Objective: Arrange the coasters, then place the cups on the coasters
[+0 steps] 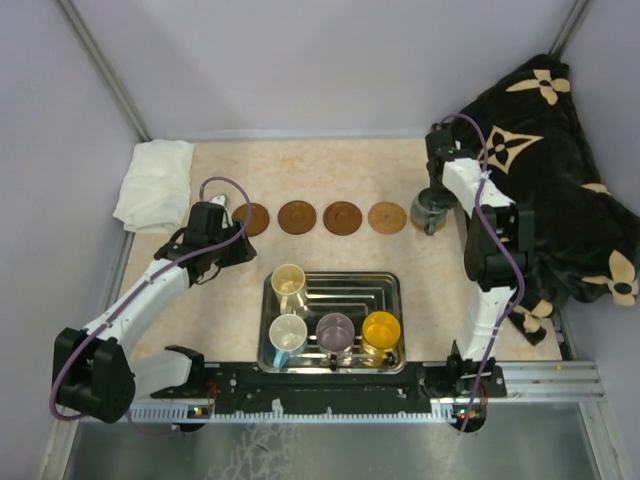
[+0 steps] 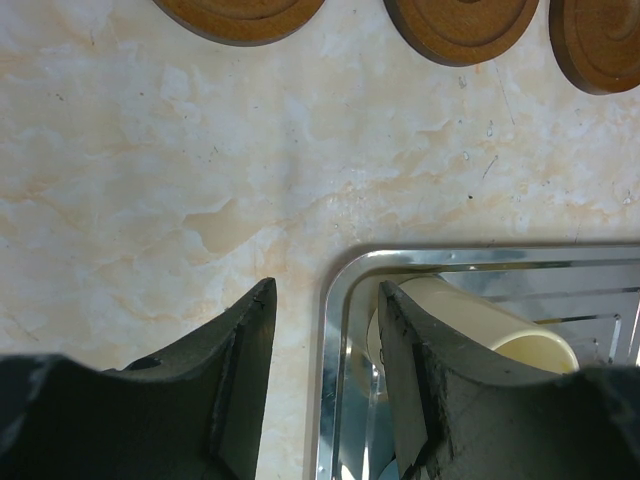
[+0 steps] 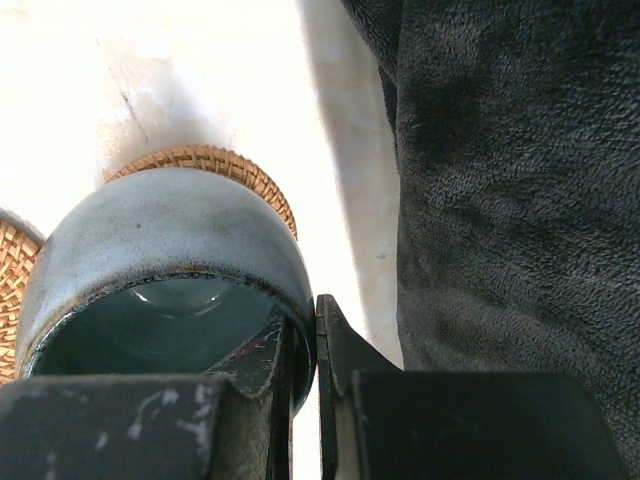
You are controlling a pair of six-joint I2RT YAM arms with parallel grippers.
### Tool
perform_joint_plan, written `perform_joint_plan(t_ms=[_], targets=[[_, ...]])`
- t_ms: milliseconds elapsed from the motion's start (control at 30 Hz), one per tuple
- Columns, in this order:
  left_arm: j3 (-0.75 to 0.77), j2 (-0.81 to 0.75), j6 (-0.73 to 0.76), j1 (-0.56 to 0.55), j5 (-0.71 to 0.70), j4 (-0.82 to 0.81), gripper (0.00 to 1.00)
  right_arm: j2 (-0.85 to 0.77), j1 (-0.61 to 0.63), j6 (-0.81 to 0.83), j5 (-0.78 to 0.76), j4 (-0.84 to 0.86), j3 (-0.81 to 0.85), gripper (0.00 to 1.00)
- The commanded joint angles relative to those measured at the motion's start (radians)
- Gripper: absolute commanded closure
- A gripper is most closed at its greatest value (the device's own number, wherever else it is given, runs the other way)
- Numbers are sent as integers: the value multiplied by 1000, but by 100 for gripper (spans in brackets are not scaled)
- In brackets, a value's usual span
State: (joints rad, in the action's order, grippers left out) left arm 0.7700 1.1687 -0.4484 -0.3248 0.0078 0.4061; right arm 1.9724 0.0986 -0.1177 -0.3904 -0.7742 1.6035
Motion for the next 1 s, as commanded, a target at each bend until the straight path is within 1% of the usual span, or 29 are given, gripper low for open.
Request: perform_joint_plan(t_ms=[0,367,500,567,633,733,900,967], targets=[[19,-9,2,-5,-13,0,48,-14,-11,-25,8,31,55,100],[17,-9,4,-5,-17,0,48,26,-13,-52,0,-30,91,99],[16,-9,5,-5,-19,2,48,11,-14,-61,11,-15,78,89],[14,-10,4,-5,-17,1,48,0,-13,-64,17,-5,76,80],[12,-12,4,-5,-17,2,48,-14,-13,-69,18,-1,76,75],[8,-17,2,-5,-17,2,48,-33,-13,-71,22,12,76,72],[1,-29,2,-5,-20,3,48,-67,-11,-75,31,34,67,70],[-3,-32,0,-5,-20,3,48,-85,-11,-76,36,41,60,66]])
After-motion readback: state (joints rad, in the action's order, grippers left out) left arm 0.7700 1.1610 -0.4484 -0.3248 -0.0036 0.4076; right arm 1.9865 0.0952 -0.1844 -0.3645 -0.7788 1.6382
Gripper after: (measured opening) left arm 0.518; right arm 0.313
